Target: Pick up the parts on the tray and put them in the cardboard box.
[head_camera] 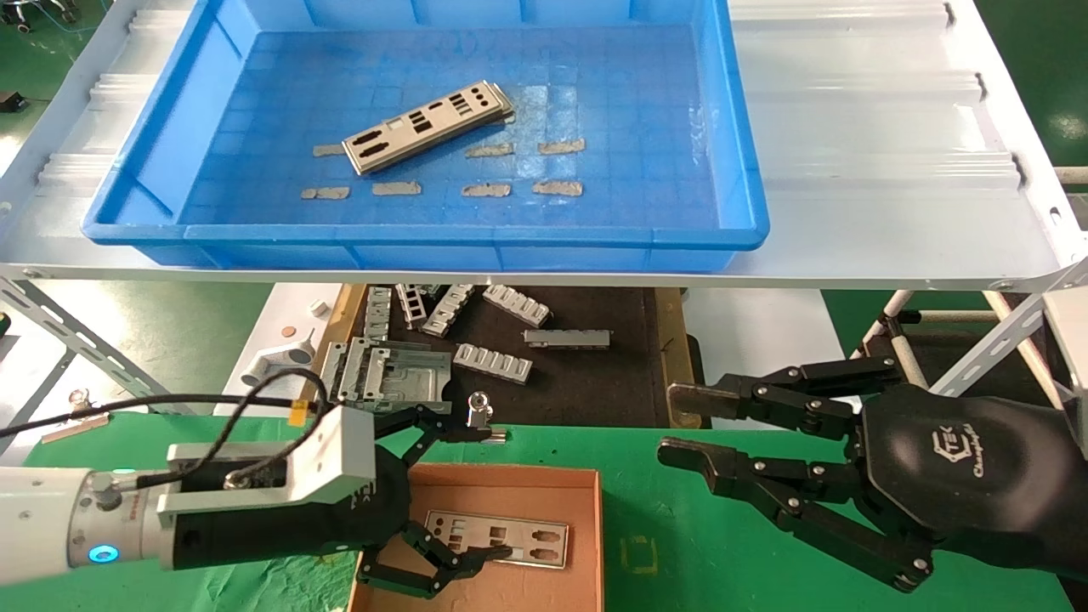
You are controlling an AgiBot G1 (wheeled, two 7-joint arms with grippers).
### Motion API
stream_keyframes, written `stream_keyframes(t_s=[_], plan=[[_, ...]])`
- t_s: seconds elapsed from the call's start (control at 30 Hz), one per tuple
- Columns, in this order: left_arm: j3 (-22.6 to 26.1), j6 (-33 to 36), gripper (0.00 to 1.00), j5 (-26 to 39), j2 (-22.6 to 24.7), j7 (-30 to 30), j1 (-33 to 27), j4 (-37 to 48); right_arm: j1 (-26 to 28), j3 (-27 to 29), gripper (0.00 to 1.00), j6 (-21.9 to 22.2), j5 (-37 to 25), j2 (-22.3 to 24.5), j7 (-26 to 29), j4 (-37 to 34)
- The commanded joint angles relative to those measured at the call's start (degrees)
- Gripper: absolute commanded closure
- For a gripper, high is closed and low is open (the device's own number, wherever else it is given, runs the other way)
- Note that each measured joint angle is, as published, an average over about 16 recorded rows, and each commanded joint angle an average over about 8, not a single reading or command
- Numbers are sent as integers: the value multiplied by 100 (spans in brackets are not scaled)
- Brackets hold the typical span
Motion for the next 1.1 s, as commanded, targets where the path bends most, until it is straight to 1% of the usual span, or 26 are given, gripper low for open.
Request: stream_keyframes(t_s=[0.03,1.1], plan=[[-131,101,0,-51,-31,-92,23,-44,0,0,0,0,0,0,0,0],[-2201,1707,0,-853,-518,-1552,394,-733,0,0,0,0,0,0,0,0]])
